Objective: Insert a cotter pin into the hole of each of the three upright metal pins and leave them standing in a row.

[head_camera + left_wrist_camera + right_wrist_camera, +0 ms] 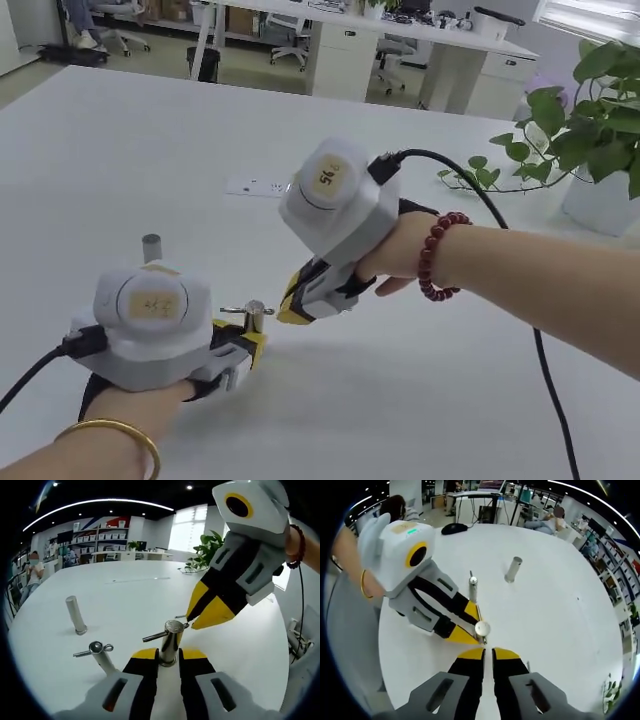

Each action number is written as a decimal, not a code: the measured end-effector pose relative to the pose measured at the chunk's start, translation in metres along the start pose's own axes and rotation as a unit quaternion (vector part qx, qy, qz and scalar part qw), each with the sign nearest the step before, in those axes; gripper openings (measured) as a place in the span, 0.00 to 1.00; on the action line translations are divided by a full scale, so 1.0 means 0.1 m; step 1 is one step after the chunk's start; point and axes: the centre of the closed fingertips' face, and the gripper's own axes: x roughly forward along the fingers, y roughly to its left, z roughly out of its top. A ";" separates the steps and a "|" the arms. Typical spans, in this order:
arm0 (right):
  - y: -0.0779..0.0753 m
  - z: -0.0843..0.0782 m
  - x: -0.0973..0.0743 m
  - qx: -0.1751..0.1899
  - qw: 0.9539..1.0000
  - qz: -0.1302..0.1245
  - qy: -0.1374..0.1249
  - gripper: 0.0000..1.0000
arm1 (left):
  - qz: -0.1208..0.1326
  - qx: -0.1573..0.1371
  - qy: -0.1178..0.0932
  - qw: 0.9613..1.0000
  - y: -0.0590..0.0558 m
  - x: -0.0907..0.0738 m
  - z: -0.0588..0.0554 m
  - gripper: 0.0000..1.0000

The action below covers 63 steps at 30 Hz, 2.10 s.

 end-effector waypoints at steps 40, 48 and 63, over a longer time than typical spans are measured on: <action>-0.38 1.26 0.43 0.152 0.960 -0.003 -0.234 0.37 | 0.019 -0.009 -0.020 1.000 0.20 -0.83 0.06 0.51; -0.41 1.36 0.65 0.130 0.962 -0.002 -0.240 0.35 | 0.029 -0.012 -0.031 0.999 0.30 -0.96 0.07 0.60; -0.50 1.42 1.00 0.127 0.964 -0.015 -0.232 0.24 | 0.040 -0.001 -0.046 0.998 0.40 -1.06 0.12 0.76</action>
